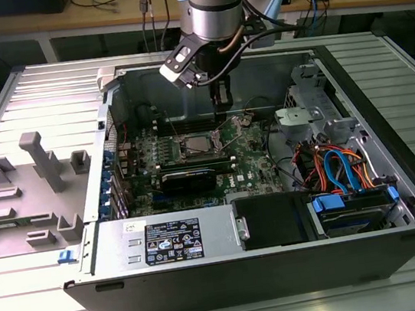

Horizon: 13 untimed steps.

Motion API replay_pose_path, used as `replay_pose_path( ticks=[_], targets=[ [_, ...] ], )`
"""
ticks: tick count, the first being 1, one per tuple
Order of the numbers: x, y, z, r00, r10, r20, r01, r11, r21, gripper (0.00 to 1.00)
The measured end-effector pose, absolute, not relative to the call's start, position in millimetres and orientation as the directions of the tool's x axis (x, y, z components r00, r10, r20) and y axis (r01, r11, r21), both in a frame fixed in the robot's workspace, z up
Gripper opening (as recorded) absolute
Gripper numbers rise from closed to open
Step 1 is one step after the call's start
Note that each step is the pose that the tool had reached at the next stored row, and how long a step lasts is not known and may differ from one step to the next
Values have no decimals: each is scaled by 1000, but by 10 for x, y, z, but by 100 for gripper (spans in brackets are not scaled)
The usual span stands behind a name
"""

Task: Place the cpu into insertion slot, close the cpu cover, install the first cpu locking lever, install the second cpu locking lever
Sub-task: 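Close the cpu cover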

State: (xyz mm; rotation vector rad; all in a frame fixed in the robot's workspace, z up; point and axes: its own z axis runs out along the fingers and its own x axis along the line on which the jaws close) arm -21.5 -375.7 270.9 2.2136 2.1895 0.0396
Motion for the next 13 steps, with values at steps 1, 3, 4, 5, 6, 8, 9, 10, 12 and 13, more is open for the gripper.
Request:
replay_pose_path(
  ticks=[1,3,4,5,6,8,9,10,12,13],
  targets=[
    [-214,-3757,2710,11,1000,-2,999,-11,38,11],
    [-212,-3757,2709,11,1000,-2,999,-11,38,11],
    [-209,-3757,2710,11,1000,-2,999,-11,38,11],
    [-208,-3757,2710,11,1000,-2,999,-11,38,11],
    [-207,-3757,2710,11,1000,-2,999,-11,38,11],
    [-202,-3757,2709,11,1000,-2,999,-11,38,11],
    [-200,-3757,2709,11,1000,-2,999,-11,38,11],
    [-199,-3757,2710,11,1000,-2,999,-11,38,11],
    [-196,-3757,2709,11,1000,-2,999,-11,38,11],
    [-193,-3757,2709,11,1000,-2,999,-11,38,11]
  ],
)
